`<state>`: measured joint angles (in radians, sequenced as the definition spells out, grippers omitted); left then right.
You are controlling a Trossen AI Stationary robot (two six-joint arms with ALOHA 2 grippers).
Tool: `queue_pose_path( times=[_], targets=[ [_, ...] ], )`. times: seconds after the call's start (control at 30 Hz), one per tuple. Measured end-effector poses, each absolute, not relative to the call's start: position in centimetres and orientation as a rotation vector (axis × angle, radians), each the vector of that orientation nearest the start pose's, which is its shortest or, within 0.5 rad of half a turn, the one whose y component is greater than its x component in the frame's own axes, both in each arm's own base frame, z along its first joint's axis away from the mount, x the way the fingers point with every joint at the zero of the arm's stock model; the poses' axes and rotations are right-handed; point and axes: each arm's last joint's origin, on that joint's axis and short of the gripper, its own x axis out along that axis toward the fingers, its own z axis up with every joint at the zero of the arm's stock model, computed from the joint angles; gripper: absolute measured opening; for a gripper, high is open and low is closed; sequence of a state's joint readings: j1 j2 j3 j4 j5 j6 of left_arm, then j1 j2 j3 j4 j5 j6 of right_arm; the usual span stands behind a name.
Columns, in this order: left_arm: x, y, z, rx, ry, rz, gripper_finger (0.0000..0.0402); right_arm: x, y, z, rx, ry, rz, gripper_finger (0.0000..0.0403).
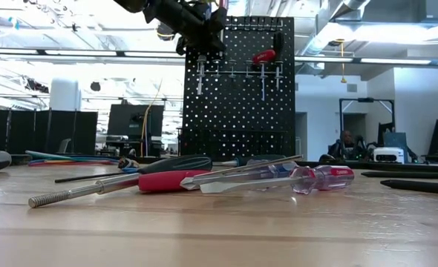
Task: Hang tools onto peg board
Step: Hang the left red transparent screwdriver on the black peg board, then hang the blue transparent screwdriver on the black peg board
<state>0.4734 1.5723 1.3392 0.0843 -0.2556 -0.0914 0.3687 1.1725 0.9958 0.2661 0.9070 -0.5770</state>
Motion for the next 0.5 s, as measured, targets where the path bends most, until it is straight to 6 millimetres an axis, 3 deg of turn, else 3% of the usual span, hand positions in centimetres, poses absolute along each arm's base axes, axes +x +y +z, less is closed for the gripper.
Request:
queue_pose_path(
  times=[0.3, 0.5],
  targets=[
    [32.4, 16.8, 35.6, -0.168, 0.106, 0.721, 0.0145, 24.6, 7.0, 37.0, -0.509, 0.084, -0.542, 0.0286],
    [32.8, 15.7, 35.5, -0.051, 0.173, 0.686, 0.0165, 24.6, 7.0, 37.0, -0.509, 0.084, -0.542, 0.0286]
  ],
)
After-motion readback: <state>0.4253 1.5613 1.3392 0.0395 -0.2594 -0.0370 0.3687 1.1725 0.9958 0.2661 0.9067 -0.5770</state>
